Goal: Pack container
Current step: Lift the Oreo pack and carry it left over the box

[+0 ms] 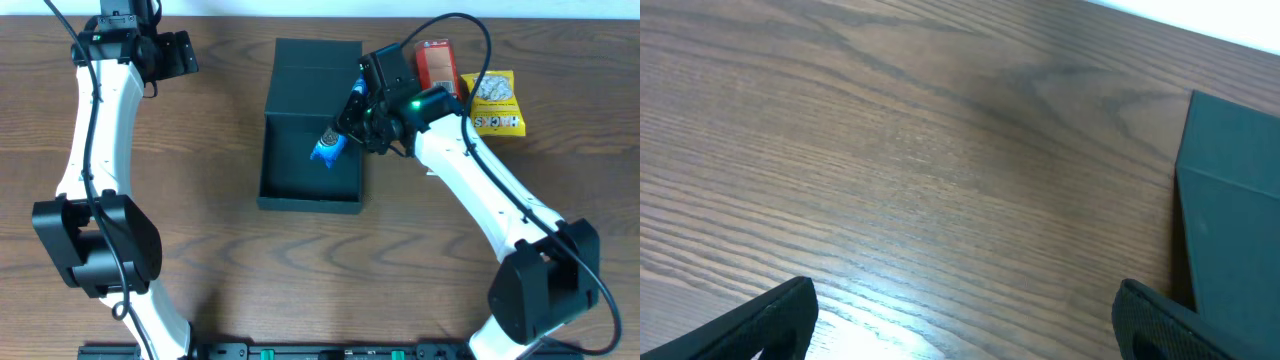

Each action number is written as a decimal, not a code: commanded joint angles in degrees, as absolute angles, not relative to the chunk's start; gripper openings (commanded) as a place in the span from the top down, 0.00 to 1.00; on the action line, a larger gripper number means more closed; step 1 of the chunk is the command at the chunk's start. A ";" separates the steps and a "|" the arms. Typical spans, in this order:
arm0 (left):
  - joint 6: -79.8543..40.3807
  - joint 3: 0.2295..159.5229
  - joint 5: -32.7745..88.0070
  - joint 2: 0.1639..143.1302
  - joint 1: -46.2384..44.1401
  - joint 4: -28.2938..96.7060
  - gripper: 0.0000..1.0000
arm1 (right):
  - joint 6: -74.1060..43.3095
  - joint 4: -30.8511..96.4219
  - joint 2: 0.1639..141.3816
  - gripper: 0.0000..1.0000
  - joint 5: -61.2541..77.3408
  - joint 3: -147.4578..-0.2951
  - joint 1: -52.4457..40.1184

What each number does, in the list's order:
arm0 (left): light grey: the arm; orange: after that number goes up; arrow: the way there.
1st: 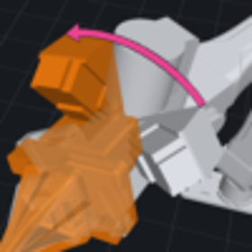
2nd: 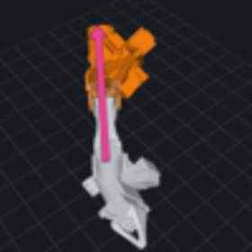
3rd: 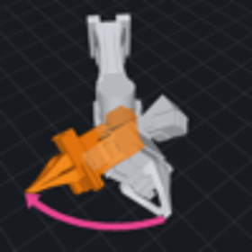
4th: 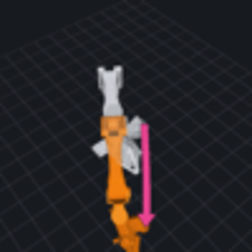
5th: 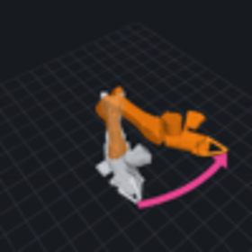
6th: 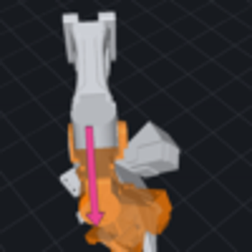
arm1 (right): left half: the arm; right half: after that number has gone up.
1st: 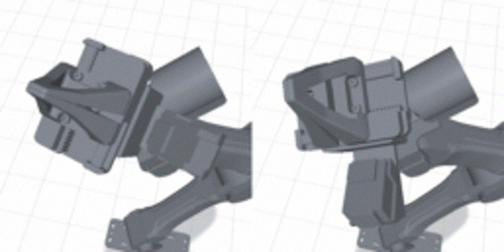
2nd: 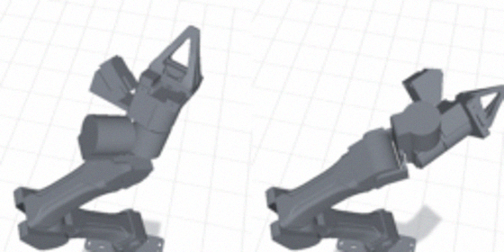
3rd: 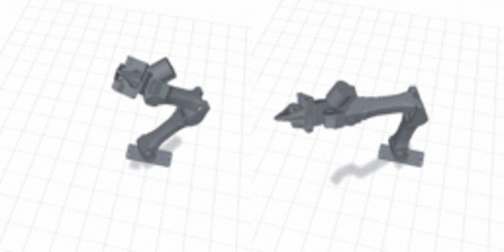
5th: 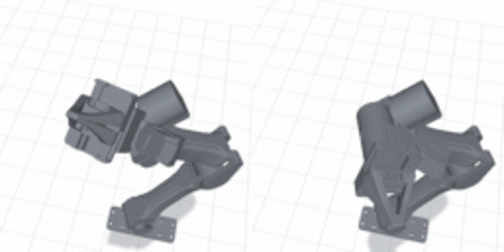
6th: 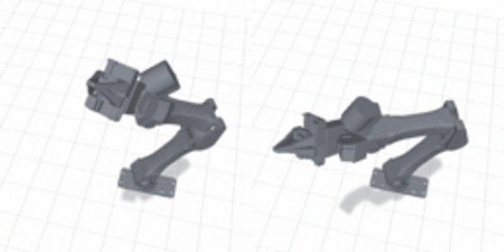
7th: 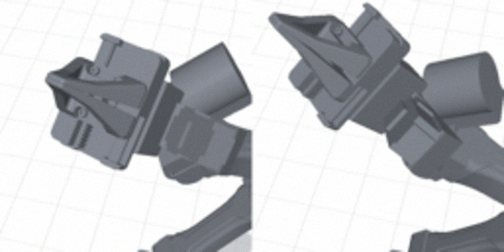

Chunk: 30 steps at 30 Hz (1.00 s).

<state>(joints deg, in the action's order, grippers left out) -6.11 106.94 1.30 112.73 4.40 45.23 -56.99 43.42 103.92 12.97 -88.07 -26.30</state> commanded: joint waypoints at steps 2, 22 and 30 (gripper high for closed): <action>-5.85 106.61 0.93 113.25 4.64 45.60 0.05 | -71.64 42.98 104.86 0.67 10.33 -89.43 -28.25; -7.94 106.61 1.56 113.25 4.97 46.83 0.05 | -95.29 40.32 110.54 0.71 19.81 -89.43 -32.56; -7.97 106.61 1.56 113.25 4.97 48.18 0.05 | -101.16 42.28 110.72 0.68 19.20 -89.43 -34.76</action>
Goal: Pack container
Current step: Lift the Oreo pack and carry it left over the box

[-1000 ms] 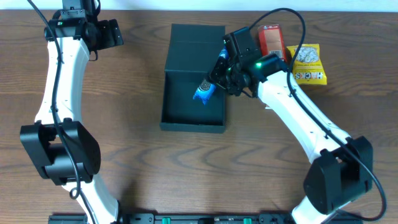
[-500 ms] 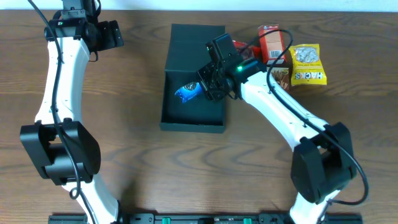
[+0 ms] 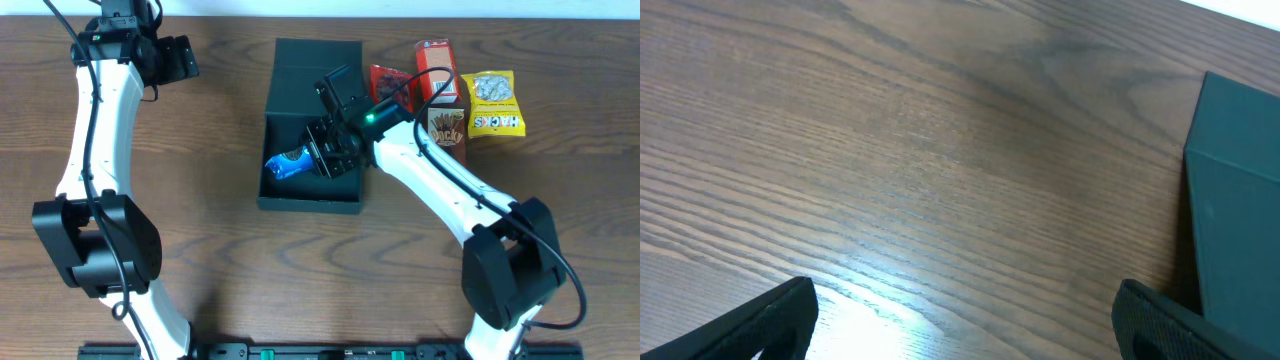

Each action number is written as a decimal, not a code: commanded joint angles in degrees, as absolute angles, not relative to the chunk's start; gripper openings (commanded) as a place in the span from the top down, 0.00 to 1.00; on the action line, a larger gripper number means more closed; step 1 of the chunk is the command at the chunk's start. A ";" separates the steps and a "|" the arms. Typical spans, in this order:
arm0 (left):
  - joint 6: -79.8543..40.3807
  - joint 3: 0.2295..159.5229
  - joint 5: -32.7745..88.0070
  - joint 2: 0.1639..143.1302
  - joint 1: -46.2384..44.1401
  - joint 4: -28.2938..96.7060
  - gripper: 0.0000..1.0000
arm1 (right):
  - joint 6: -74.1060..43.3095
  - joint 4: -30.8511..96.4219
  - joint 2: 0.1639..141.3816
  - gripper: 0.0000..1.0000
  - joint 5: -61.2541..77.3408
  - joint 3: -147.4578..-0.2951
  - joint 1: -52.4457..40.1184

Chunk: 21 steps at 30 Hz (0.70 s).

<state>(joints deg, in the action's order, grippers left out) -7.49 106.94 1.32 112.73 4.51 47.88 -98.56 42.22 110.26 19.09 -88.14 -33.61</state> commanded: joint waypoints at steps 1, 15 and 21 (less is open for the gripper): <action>-7.99 106.61 1.56 113.25 4.97 48.18 0.05 | -101.47 42.63 110.76 0.67 18.52 -89.43 -34.89; -9.04 106.61 1.56 113.25 4.97 48.18 0.05 | -109.73 39.27 118.34 0.66 17.80 -89.41 -35.44; -9.04 106.61 1.56 113.25 4.97 48.21 0.05 | -109.89 37.93 121.25 0.59 18.74 -89.41 -35.44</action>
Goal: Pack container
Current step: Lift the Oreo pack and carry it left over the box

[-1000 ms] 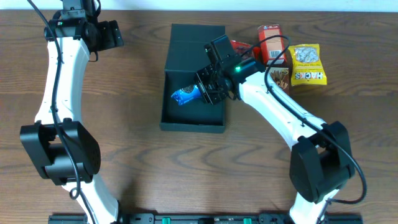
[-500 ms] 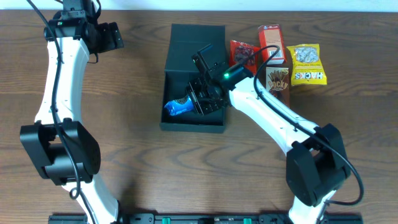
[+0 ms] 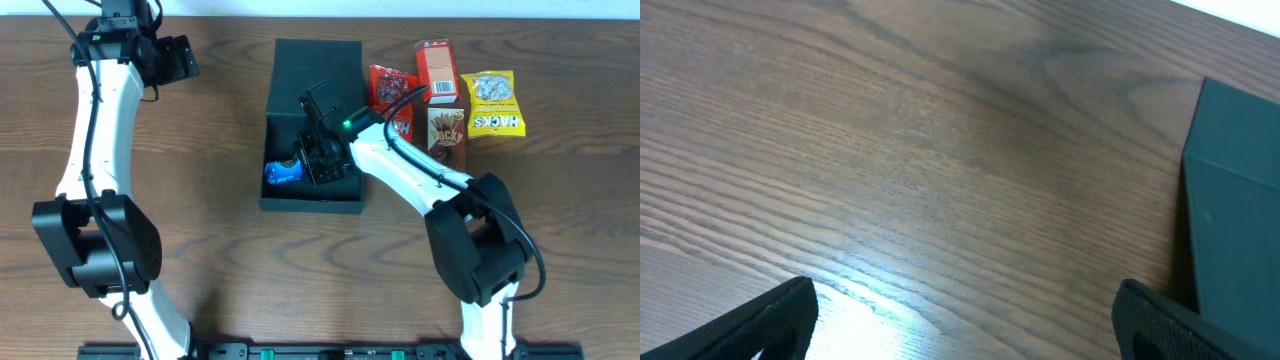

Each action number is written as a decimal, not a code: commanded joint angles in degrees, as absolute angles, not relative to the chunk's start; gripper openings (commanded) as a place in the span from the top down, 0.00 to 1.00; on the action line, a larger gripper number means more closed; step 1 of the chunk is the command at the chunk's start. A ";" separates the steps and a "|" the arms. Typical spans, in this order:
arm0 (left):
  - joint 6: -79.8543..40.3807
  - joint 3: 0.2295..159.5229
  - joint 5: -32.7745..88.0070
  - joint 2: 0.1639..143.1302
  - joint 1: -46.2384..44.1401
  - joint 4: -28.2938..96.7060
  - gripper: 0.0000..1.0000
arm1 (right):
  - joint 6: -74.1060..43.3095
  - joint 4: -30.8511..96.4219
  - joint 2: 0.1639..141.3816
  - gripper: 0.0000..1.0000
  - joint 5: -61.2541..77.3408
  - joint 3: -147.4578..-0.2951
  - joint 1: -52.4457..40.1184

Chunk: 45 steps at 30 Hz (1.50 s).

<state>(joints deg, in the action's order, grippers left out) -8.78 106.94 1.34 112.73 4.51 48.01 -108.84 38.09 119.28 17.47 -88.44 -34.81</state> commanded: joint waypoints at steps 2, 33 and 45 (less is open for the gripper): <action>-9.04 106.61 1.56 113.25 4.97 48.21 0.05 | -109.60 37.28 121.30 0.51 18.87 -89.41 -35.44; -9.02 106.61 1.52 113.25 4.97 49.34 0.05 | -19.77 35.94 110.61 0.63 2.35 -92.07 -38.26; -9.02 106.61 1.54 113.25 4.89 49.52 0.05 | -13.61 34.02 120.01 0.98 2.37 -92.07 -32.73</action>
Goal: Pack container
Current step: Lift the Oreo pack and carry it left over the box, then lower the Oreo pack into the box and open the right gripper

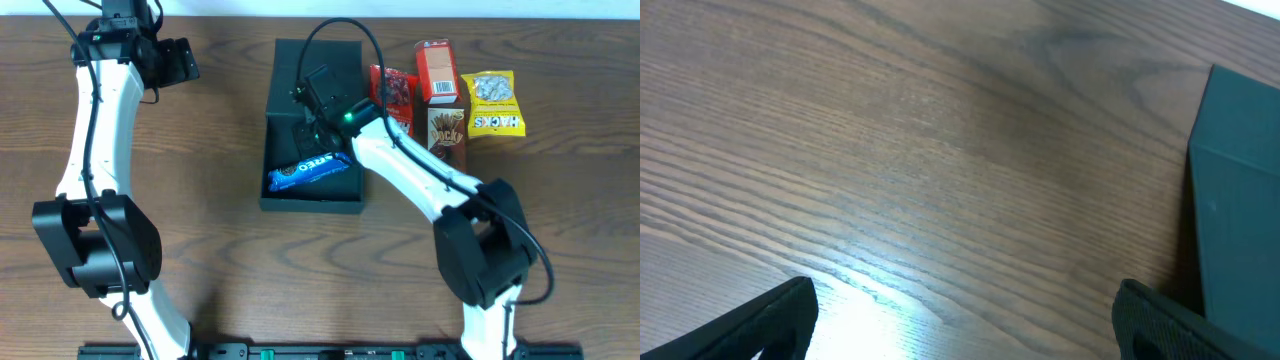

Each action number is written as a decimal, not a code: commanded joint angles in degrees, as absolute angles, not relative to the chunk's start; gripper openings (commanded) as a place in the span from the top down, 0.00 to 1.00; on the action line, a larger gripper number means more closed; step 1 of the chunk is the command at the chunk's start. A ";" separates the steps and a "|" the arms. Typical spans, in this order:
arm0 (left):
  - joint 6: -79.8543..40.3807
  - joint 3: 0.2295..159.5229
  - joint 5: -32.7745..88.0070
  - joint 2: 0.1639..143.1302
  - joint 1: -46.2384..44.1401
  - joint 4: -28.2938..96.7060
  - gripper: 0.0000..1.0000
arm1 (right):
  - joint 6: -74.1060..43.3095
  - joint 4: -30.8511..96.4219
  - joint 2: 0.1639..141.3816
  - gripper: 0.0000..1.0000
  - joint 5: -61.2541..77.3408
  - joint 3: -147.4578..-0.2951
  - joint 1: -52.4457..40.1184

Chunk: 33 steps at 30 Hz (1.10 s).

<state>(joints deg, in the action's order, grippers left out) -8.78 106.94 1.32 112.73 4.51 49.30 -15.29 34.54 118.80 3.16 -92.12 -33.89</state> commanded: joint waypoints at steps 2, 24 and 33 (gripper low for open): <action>-9.04 106.61 1.54 113.25 4.89 49.52 0.05 | -13.28 33.71 121.30 0.99 2.37 -92.07 -32.14; -9.28 106.61 1.54 113.25 4.89 49.47 0.05 | -10.59 48.45 124.73 0.99 6.68 -92.16 -31.94; -9.28 106.61 1.54 113.25 4.89 49.47 0.05 | -8.23 40.97 124.75 0.99 9.47 -94.17 -32.29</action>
